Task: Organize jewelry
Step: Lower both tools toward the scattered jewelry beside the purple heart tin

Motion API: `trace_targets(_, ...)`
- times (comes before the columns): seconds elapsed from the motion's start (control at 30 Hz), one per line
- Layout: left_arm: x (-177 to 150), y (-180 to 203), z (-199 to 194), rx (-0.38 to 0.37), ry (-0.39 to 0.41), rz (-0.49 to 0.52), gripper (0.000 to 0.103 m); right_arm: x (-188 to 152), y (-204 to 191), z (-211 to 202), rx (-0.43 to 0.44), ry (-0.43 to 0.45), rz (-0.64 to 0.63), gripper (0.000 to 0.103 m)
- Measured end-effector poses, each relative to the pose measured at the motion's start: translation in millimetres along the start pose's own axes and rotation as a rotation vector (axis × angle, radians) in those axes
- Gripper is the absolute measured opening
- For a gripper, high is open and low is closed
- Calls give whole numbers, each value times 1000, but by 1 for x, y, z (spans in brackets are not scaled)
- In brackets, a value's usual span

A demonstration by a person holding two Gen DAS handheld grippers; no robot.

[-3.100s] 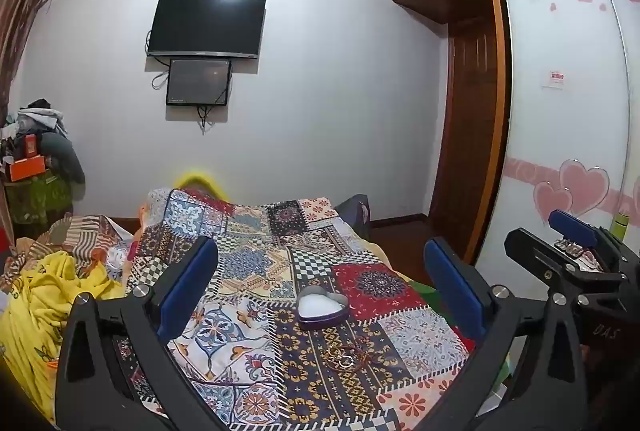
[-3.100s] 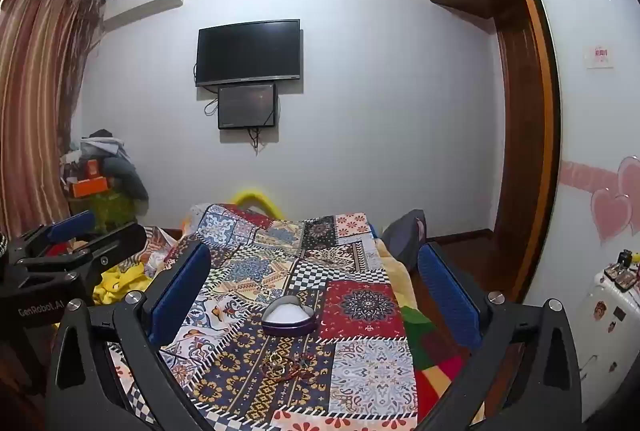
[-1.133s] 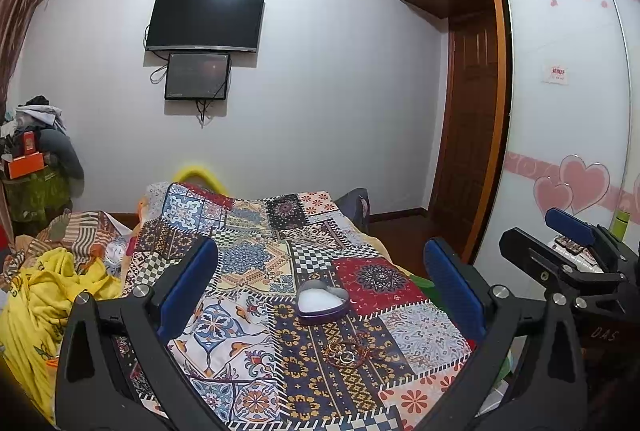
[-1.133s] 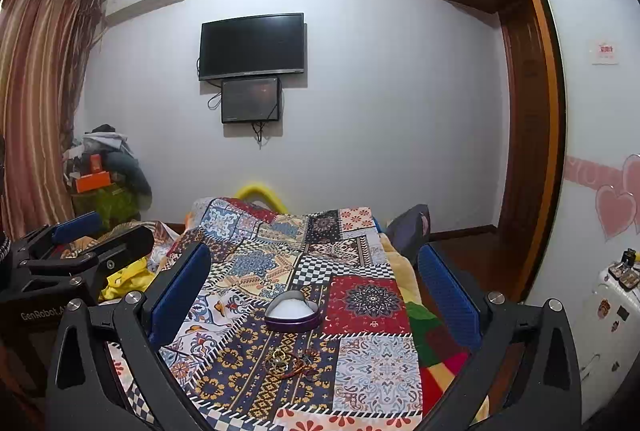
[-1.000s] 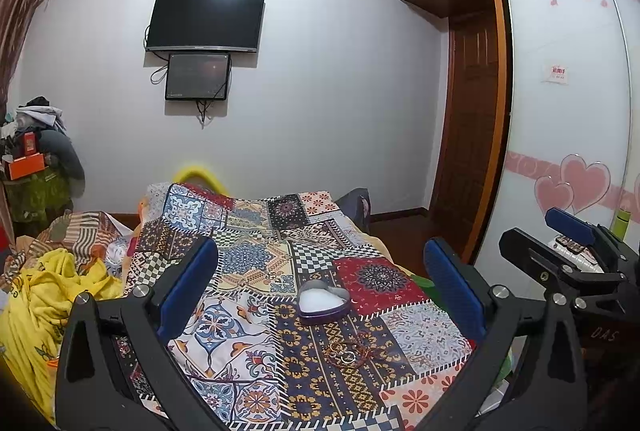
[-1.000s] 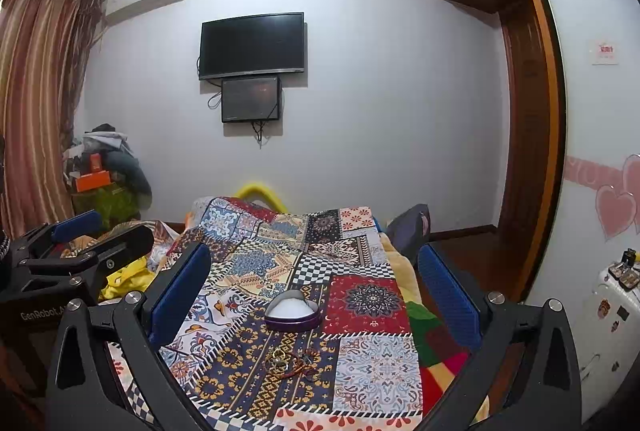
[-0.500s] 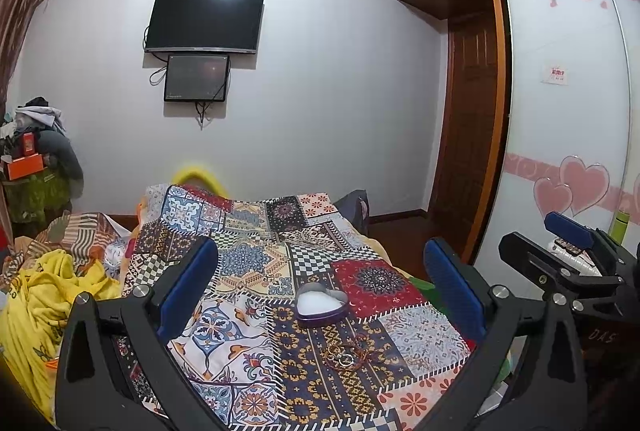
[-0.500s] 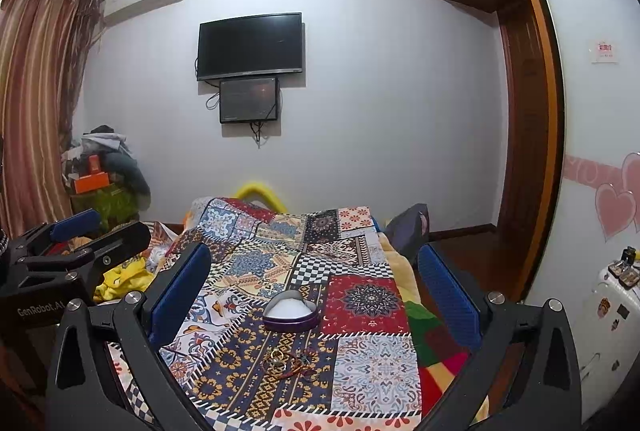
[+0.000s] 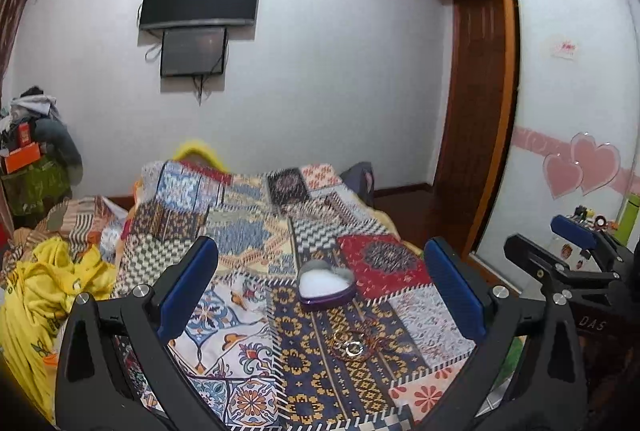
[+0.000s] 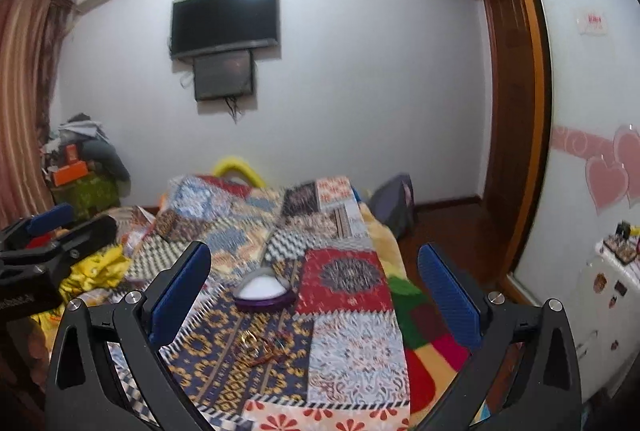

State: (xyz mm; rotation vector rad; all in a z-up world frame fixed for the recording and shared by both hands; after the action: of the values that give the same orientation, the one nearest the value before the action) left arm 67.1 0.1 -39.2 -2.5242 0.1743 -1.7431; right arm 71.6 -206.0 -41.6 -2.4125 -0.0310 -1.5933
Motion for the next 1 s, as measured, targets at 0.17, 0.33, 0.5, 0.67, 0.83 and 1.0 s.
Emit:
trace_targets(0.17, -20, -6, 38, -19, -106, -17, 97, -21, 17, 34, -66, -108, -27, 103)
trace_targets(0.33, -51, -4, 79, -34, -252, 6, 90, -46, 26, 64, -99, -217, -60, 102)
trace_targets(0.5, -85, 0, 111, -88, -396, 12, 75, -67, 31, 87, -73, -331, -63, 90)
trace_targets(0.67, -107, 4, 129, -141, -469, -1, 50, -87, 26, 102, -14, -421, -85, 69)
trace_targets(0.83, -113, 10, 141, -220, -495, -15, 42, -99, 17, 108, 50, -465, -119, 57)
trace_targets(1.0, -117, 14, 151, -253, -525, -32, 37, -106, 9, 120, 125, -522, -110, 43)
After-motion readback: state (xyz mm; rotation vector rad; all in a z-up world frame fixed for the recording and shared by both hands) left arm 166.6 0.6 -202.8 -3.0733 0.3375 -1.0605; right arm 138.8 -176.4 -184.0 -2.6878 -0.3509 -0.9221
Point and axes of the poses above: each gripper's, at about its wrist camera, not at the fingertips, and z roughly the way its jaws point, y to its right, x to its top, the point moved 1 cm from there along z, roughly the way its jaws point, and after that the axes turned 12 degrees about z, right-handed, at the moved point
